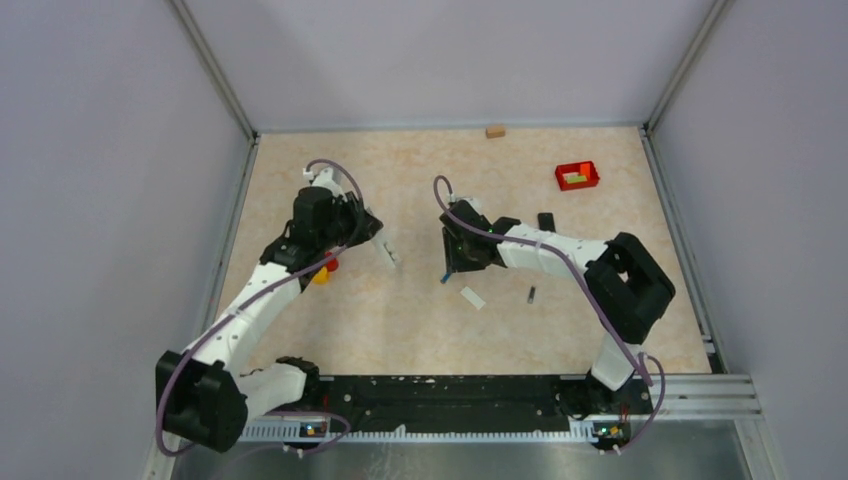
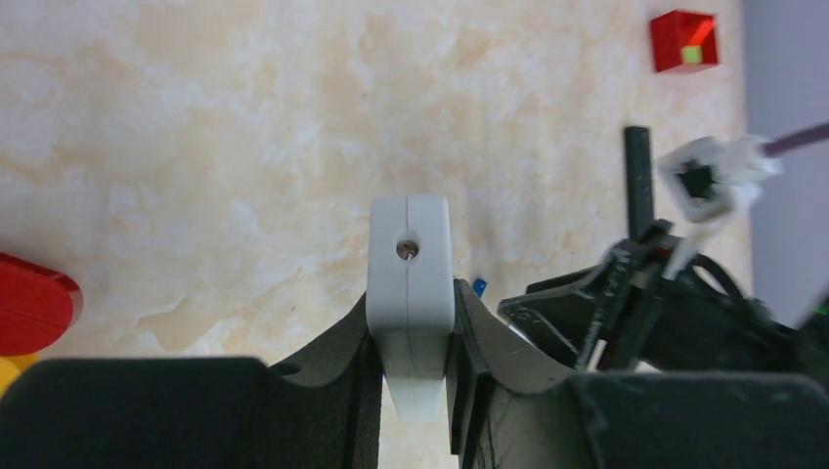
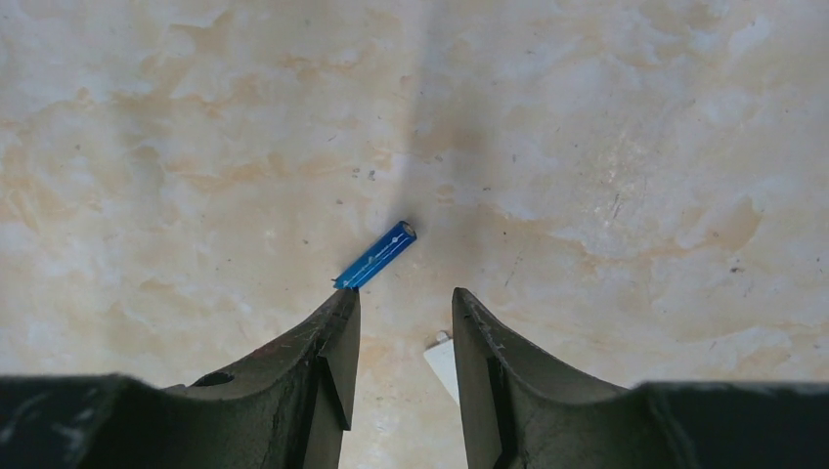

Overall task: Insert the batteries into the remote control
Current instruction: Adjust the battery at the center of the board.

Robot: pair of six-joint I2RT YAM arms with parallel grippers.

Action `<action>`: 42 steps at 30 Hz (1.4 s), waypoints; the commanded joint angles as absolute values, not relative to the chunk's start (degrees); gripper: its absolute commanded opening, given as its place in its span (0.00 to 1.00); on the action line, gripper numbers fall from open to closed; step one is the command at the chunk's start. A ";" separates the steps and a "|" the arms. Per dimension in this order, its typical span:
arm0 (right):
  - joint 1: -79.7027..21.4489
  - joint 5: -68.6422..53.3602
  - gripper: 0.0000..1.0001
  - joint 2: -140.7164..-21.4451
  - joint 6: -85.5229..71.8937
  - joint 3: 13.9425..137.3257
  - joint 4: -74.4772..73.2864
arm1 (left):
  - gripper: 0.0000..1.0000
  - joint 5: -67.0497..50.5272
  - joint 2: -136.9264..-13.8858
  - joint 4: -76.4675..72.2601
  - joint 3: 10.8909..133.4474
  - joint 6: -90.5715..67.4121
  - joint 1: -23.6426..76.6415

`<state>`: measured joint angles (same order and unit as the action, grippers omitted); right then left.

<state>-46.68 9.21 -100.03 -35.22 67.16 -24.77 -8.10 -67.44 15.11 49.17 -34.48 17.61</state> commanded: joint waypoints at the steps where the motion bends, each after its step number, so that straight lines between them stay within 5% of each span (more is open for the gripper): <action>1: -46.36 8.91 0.40 -102.02 -35.15 69.43 -25.17 | 0.00 -5.80 -59.53 4.33 45.37 -33.86 17.67; 14: -46.38 11.09 0.44 -103.97 -22.19 72.75 -24.92 | 0.00 -6.64 -49.99 -1.52 41.32 -32.56 17.67; 22: -46.15 12.29 0.40 -110.06 -11.61 78.53 -25.65 | 0.00 4.67 -46.46 2.23 41.46 -34.61 17.66; 42: -46.18 2.98 0.32 -112.82 -4.85 83.17 -37.68 | 0.00 3.54 -47.49 2.57 42.05 -35.24 17.67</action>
<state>-46.35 6.37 -113.16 -6.94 80.79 -34.57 3.92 -47.51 4.95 41.28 -34.63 17.67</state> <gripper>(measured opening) 0.328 0.284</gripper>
